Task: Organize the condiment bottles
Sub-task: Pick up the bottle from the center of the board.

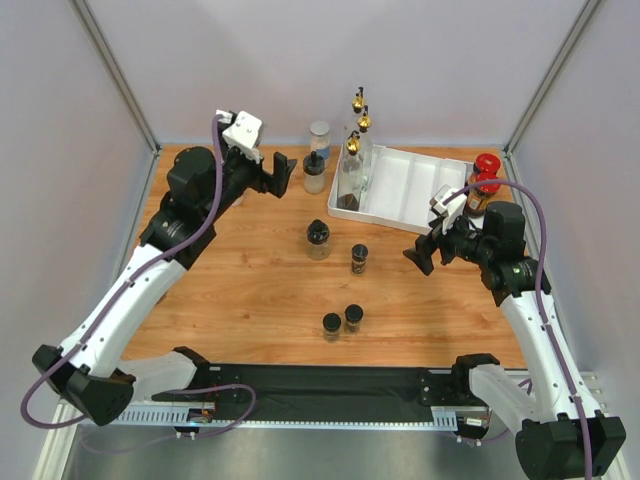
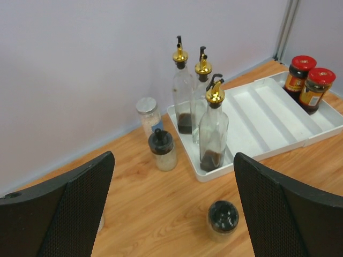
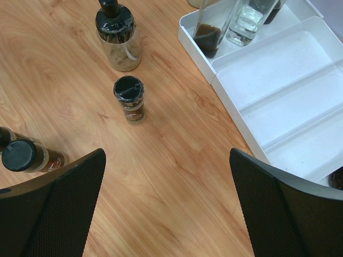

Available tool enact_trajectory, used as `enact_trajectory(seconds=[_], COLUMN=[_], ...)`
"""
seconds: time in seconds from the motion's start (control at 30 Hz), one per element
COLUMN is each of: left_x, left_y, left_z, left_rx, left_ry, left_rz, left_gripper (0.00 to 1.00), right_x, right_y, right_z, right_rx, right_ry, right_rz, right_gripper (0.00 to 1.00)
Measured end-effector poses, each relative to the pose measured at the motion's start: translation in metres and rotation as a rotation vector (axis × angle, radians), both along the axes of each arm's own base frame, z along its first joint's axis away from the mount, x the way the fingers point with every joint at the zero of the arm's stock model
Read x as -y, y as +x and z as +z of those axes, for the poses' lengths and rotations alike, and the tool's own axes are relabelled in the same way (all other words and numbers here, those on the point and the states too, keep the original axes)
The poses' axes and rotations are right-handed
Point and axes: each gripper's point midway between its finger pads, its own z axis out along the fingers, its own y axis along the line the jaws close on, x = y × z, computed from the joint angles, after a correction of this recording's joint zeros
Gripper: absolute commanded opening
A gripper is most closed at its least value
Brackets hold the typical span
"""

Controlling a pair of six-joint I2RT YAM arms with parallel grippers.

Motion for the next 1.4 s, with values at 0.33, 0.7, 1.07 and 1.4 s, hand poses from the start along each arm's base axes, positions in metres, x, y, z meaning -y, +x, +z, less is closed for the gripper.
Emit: enact_trajectory(seconds=[0.33, 0.7, 1.07, 1.4], left_x=[-0.052, -0.095, -0.11, -0.115], left_y=[-0.045, -0.085, -0.099, -0.104], left_z=[-0.03, -0.088, -0.14, -0.166], left_rx=[-0.024, -0.071, -0.135, -0.171], left_ry=[0.016, 0.063, 0.107, 0.136], left_rz=[0.092, 0.198, 0.237, 0.246], left_gripper=[1.0, 1.0, 1.0, 1.0], right_x=[0.001, -0.003, -0.013, -0.027], right_y=[0.0, -0.006, -0.018, -0.042], right_z=[-0.003, -0.016, -0.031, -0.04], right_rx=[0.012, 0.003, -0.03, -0.033], right_ry=[-0.022, -0.03, -0.025, -0.043], right_rz=[0.015, 0.073, 0.185, 0.411], right_gripper=[1.0, 1.0, 1.0, 1.0])
